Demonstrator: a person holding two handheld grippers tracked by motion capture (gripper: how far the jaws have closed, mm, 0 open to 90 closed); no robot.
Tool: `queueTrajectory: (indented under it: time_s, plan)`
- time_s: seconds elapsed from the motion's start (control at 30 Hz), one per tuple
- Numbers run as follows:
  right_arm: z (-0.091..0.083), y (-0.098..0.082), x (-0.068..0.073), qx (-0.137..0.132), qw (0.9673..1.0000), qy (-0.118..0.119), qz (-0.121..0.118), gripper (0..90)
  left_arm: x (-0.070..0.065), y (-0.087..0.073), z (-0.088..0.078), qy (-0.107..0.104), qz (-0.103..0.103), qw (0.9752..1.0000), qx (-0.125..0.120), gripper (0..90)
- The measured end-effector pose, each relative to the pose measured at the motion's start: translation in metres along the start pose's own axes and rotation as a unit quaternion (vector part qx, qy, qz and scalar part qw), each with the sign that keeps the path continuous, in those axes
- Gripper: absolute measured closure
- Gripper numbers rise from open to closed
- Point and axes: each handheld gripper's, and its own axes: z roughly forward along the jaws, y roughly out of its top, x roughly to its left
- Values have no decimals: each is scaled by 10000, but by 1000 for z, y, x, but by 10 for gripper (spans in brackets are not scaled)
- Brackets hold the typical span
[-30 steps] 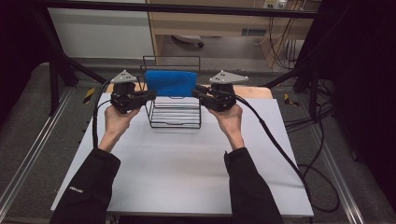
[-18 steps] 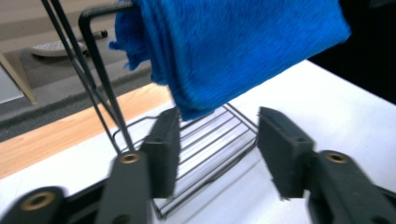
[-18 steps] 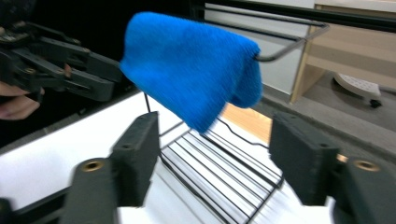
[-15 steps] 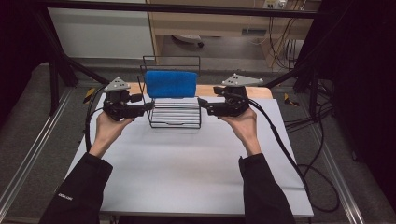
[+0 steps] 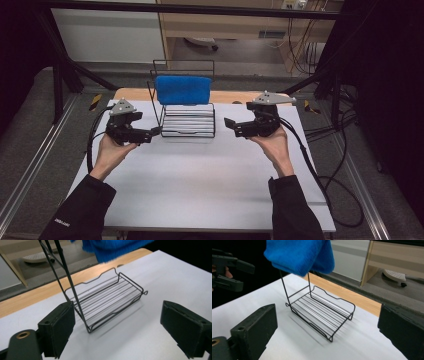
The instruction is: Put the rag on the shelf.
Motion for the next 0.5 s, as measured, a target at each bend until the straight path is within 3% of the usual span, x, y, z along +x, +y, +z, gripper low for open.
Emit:
queueTrajectory:
  time_s: [0.5]
  plan:
    - [-14,-53,-10,230,9994,18,275,15,-5,-51,-5,-236,-139,9996,76,115]
